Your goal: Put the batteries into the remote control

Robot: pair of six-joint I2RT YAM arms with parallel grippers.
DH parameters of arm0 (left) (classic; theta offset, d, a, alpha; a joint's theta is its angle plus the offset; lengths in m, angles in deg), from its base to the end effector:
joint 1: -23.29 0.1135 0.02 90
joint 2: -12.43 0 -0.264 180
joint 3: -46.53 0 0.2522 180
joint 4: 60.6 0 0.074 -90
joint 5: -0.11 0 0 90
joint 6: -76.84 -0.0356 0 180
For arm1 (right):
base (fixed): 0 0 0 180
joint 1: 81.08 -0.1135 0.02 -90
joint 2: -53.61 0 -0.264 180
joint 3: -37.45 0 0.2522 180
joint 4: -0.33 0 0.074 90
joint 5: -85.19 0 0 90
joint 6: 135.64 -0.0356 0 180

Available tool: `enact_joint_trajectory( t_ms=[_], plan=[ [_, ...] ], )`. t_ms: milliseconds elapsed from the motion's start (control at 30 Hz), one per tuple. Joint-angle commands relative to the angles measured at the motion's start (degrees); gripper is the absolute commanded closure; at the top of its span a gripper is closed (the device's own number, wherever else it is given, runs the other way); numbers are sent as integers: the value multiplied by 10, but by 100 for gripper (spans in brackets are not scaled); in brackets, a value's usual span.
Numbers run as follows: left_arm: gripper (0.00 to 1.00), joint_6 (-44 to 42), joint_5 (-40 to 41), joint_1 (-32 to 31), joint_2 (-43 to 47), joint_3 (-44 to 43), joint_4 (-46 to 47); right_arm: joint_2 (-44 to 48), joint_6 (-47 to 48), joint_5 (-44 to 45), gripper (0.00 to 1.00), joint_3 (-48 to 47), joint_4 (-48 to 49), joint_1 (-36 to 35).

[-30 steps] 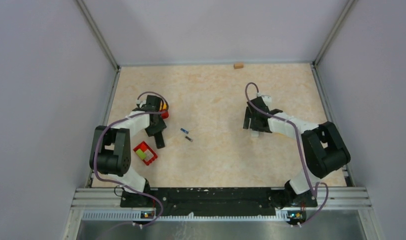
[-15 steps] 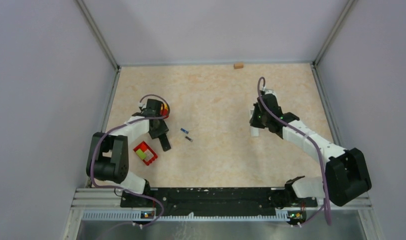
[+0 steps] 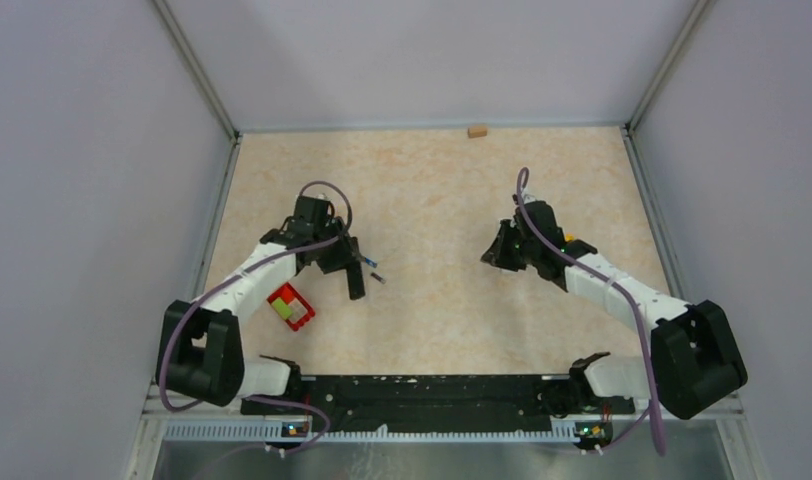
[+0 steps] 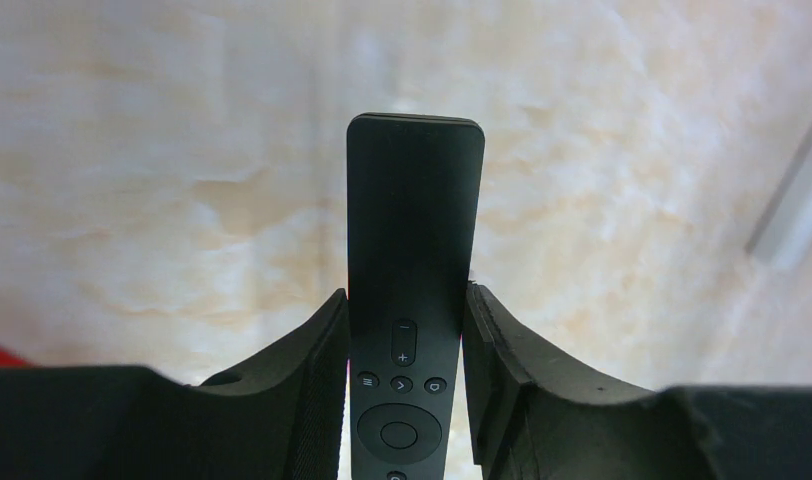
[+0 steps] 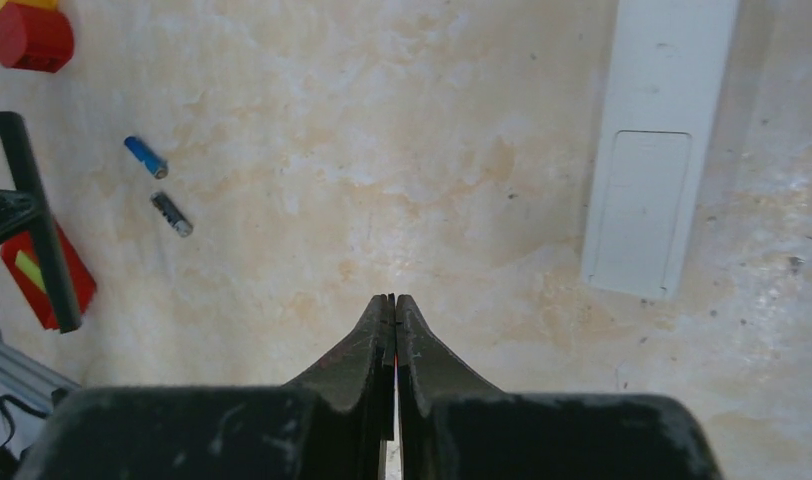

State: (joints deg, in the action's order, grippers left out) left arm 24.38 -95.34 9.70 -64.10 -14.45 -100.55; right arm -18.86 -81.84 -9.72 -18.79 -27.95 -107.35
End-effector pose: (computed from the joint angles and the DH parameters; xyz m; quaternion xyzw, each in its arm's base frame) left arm 0.2553 -0.0652 0.2124 -0.1841 0.9361 -0.1688 0.2476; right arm 0.2324 0.1181 0.2180 0.0632 0.9194 0.2341 0.3098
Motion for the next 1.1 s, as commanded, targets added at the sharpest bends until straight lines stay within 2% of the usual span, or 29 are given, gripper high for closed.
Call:
enact_joint_trajectory(
  t_ms=[0, 100, 200, 267, 433, 533, 700, 733, 833, 933, 1067],
  plan=[
    [100, -5, -91, -69, -6, -31, 54, 12, -23, -55, 100, 14, 73, -20],
    [96, -5, -86, -143, -49, -53, 80, 9, -34, -53, 100, 30, 91, -31],
    [84, -19, -58, -207, -96, -75, 110, 12, -51, -44, 100, 51, 102, -32],
    [80, -41, -36, -245, -126, -94, 120, 16, -57, -34, 100, 63, 102, -32],
    [79, -91, -13, -303, -191, -128, 133, 32, -69, 0, 100, 83, 76, -32],
    [77, -108, -9, -317, -216, -133, 144, 45, -74, 17, 100, 95, 66, -32],
    [56, -130, 18, -334, -225, -113, 175, 60, -75, 22, 100, 110, 65, -32],
    [48, -135, 29, -337, -226, -109, 178, 61, -76, 21, 100, 111, 66, -32],
    [35, -148, 58, -343, -229, -101, 177, 62, -77, 18, 100, 112, 65, -32],
    [30, -158, 88, -352, -228, -97, 163, 64, -79, 17, 100, 113, 64, -32],
    [27, -169, 120, -373, -227, -91, 131, 69, -83, 17, 100, 116, 65, -32]
  ],
)
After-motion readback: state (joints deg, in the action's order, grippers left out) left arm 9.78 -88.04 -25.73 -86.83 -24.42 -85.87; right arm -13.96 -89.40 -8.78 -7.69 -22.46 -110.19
